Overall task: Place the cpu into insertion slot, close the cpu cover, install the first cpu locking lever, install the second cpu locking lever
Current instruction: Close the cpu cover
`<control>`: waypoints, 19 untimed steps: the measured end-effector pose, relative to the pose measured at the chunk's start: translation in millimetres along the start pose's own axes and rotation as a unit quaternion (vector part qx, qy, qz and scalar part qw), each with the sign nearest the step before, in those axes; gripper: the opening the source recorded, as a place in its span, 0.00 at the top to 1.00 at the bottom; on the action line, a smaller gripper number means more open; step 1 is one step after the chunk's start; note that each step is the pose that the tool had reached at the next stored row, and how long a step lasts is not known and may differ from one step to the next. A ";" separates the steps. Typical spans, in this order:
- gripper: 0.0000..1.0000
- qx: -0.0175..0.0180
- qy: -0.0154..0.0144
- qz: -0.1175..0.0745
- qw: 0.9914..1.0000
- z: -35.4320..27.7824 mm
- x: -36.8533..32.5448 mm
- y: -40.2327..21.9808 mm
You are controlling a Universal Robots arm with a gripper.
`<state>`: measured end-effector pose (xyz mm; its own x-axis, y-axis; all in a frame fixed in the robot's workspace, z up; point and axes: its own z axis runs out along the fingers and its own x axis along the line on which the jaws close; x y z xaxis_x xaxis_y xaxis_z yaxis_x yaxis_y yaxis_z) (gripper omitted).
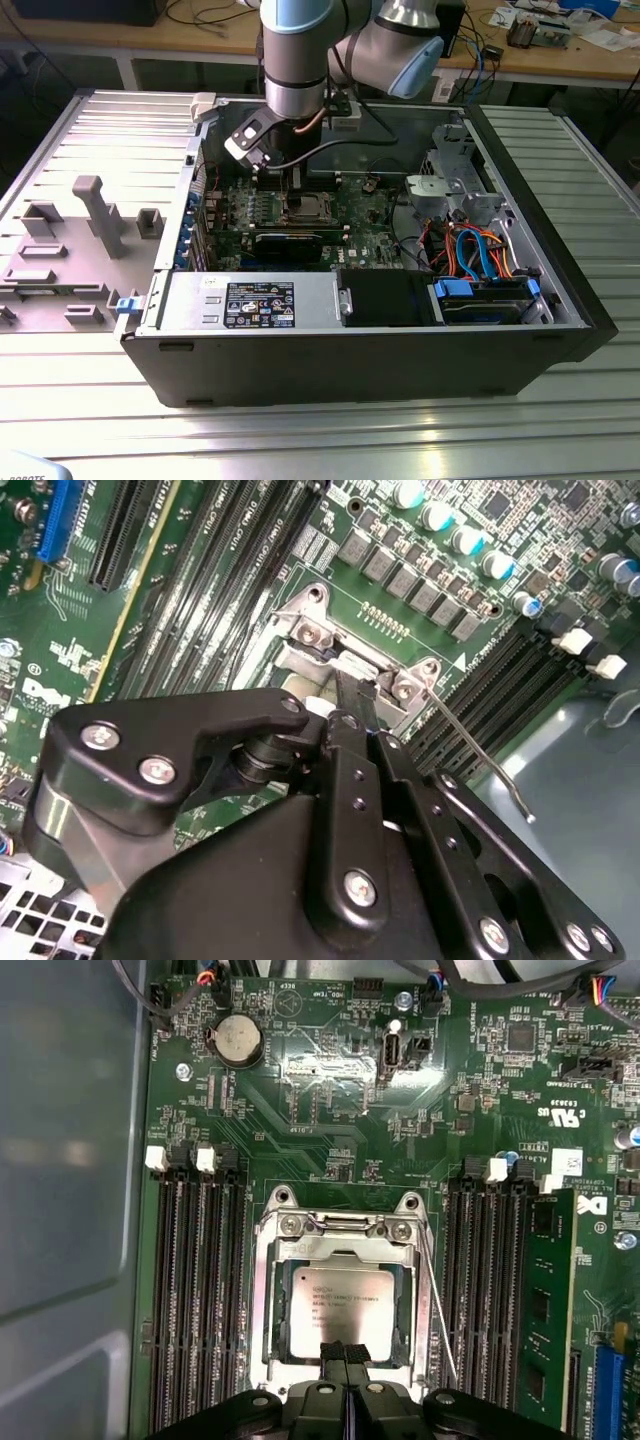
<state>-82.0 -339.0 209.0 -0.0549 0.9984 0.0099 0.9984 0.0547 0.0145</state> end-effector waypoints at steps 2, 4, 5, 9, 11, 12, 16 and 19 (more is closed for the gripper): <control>0.89 0.000 0.000 0.000 1.000 1.8 -0.1 -0.1; 0.89 0.000 0.000 0.000 1.000 1.8 -0.1 -0.1; 0.89 0.000 0.000 0.000 1.000 1.8 0.0 0.0; 0.89 0.000 0.000 0.000 1.000 -1.5 0.0 0.0; 0.89 0.000 0.000 0.000 1.000 -2.4 0.1 -0.5; 0.89 0.000 0.000 0.000 1.000 -2.3 0.1 -0.9; 0.89 0.000 0.000 0.000 1.000 0.3 0.0 -1.7; 0.89 0.000 0.000 0.000 1.000 3.4 -0.4 -2.0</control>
<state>-83.9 -339.5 205.5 -0.0547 0.9985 0.0096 0.9984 0.0545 0.0140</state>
